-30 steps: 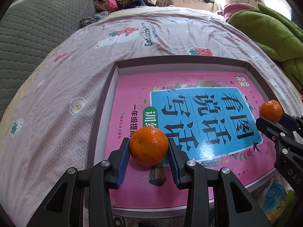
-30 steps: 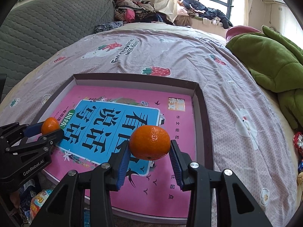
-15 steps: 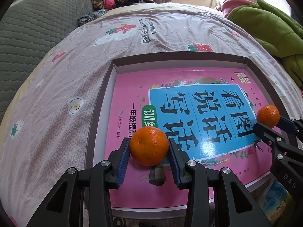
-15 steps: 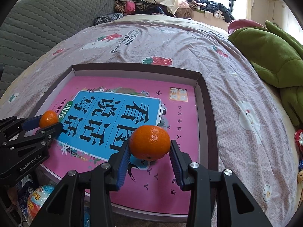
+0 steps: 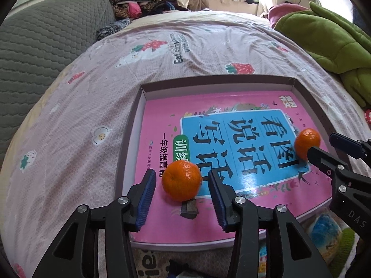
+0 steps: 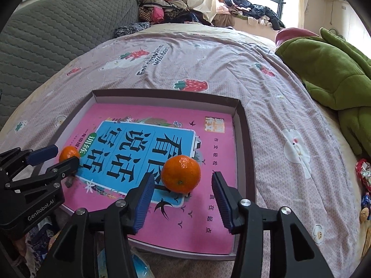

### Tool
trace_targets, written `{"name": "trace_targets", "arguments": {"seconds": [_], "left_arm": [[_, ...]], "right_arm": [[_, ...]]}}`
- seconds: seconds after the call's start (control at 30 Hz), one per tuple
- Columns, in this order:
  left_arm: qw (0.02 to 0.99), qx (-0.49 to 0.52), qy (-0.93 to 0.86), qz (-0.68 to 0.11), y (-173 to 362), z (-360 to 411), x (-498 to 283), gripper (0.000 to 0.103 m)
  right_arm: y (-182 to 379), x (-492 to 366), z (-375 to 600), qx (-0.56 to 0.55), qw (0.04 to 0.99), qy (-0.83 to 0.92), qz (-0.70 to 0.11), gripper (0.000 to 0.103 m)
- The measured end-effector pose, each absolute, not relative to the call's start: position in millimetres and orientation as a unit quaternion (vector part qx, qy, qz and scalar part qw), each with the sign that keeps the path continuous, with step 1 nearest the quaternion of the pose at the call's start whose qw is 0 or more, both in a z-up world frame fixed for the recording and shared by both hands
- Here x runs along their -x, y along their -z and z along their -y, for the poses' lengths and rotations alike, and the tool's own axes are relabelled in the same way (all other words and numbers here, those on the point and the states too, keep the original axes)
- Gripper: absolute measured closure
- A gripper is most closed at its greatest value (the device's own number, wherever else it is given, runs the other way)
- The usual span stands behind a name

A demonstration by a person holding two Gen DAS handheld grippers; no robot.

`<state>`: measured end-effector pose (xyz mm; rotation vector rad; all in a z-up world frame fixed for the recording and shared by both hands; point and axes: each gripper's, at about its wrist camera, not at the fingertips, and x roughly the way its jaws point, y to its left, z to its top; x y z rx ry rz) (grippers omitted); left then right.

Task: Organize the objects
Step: 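Lower the orange onto the book and open the right gripper while the left releases its orange, then raise both open grippers away from the tray toward the remaining objects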

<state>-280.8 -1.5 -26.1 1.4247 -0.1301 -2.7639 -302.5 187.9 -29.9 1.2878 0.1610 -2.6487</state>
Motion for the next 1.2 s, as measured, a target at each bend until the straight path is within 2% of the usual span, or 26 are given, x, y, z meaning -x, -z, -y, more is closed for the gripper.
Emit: {"name": "trace_targets", "arguments": {"seconds": [0.57,0.8,1.2], "left_arm": [[0.018,-0.385,0.922,0.039,-41.1,1.5,236.4,0.04],[0.012,-0.352,0.935,0.027,-67.7,1.1,204.9,0.039],[-0.003,-0.324,0.946,0.013,-94.1,-1.3,166.8,0.039]], "right_arm": [[-38.1,258.4,-189.0,-0.356,0.116,0.927,-0.029,0.047],[-71.0,223.3,-194.9,-0.29,0.144,0.946,-0.008,0.042],[-90.9,183.4,-209.3,-0.257,0.138,0.957,-0.005,0.04]]}}
